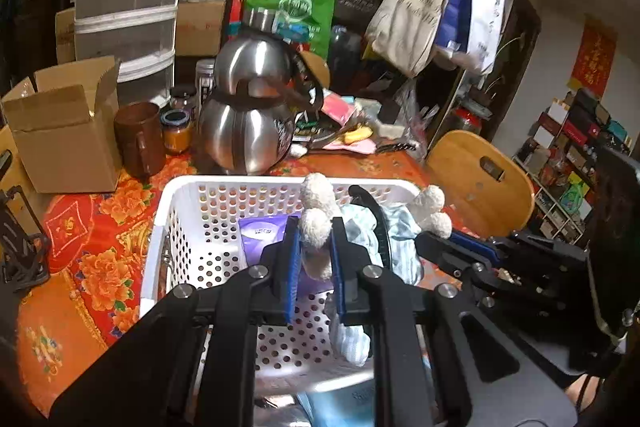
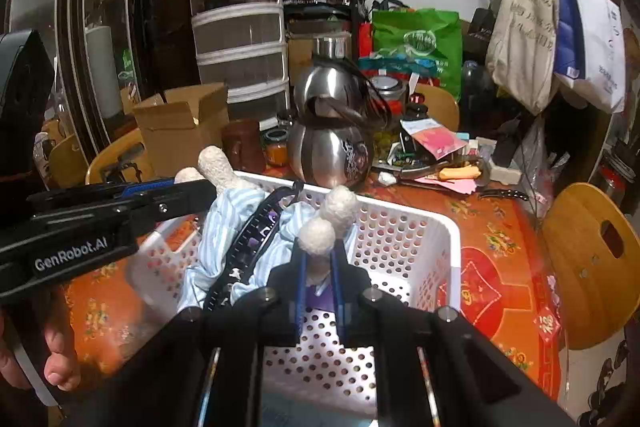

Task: Organize soft objects
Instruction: 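Carry the white plush toy into the basket and release it, then withdraw the right tool and grasp the blue wet-wipe pack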

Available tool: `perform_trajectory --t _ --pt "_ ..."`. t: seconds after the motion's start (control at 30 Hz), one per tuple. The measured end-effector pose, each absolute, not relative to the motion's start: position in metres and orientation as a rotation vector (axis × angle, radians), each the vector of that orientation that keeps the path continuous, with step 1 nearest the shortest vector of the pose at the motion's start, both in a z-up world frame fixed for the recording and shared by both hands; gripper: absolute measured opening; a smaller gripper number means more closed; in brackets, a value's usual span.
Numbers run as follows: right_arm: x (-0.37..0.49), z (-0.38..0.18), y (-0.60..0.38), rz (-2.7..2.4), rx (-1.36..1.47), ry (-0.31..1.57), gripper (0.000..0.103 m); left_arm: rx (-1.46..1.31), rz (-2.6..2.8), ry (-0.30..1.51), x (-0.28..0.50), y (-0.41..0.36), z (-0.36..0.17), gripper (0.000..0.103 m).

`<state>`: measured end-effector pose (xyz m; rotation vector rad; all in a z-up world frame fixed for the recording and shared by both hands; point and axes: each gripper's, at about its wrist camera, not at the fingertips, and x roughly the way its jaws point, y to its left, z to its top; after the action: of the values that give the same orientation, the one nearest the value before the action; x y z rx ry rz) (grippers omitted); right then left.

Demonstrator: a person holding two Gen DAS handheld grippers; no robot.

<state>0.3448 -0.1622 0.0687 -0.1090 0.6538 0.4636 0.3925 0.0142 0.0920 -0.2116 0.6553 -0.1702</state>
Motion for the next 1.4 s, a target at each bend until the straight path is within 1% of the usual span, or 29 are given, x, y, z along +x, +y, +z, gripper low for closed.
perform_trajectory --t 0.23,0.3,0.33,0.4,0.43,0.47,0.5,0.53,0.57,0.6,0.67,0.73,0.87,1.07,1.4 --pt "0.368 0.038 -0.176 0.571 0.014 0.708 0.01 -0.242 -0.145 0.714 0.414 0.024 0.048 0.013" --pt "0.368 0.033 -0.178 0.578 0.024 0.712 0.01 -0.251 -0.157 0.728 0.416 0.027 0.04 0.017" --pt "0.368 0.031 -0.179 0.59 0.034 0.72 0.011 -0.26 -0.151 0.731 0.411 0.03 0.034 0.02" --pt "0.367 0.029 -0.176 0.584 0.031 0.731 0.016 -0.254 -0.124 0.727 0.407 0.032 0.028 0.044" --pt "0.363 0.029 -0.173 0.549 -0.009 0.718 0.025 -0.23 -0.091 0.713 0.403 0.032 0.027 0.068" --pt "0.36 0.029 -0.171 0.527 -0.041 0.702 0.036 -0.214 -0.073 0.704 0.4 0.032 0.025 0.079" --pt "0.357 0.028 -0.171 0.511 -0.055 0.692 0.044 -0.203 -0.062 0.692 0.397 0.032 0.024 0.08" --pt "0.355 0.028 -0.172 0.497 -0.056 0.689 0.059 -0.197 -0.059 0.679 0.394 0.034 0.023 0.08" --pt "0.354 0.027 -0.174 0.488 -0.052 0.687 0.067 -0.2 -0.061 0.672 0.391 0.036 0.023 0.081" --pt "0.353 0.026 -0.176 0.478 -0.054 0.688 0.068 -0.207 -0.066 0.671 0.388 0.039 0.022 0.082" --pt "0.353 0.023 -0.18 0.447 -0.064 0.703 0.07 -0.203 -0.061 0.671 0.386 0.044 0.021 0.09" --pt "0.354 0.021 -0.185 0.422 -0.062 0.716 0.072 -0.194 -0.046 0.672 0.382 0.05 0.018 0.091" --pt "0.351 0.022 -0.191 0.415 -0.062 0.714 0.079 -0.216 -0.048 0.675 0.375 0.061 0.011 0.091" --pt "0.346 0.023 -0.184 0.417 -0.089 0.707 0.079 -0.2 -0.042 0.675 0.368 0.061 0.008 0.091" --pt "0.333 0.024 -0.186 0.409 -0.078 0.696 0.079 -0.178 -0.027 0.659 0.347 0.062 0.02 0.091"
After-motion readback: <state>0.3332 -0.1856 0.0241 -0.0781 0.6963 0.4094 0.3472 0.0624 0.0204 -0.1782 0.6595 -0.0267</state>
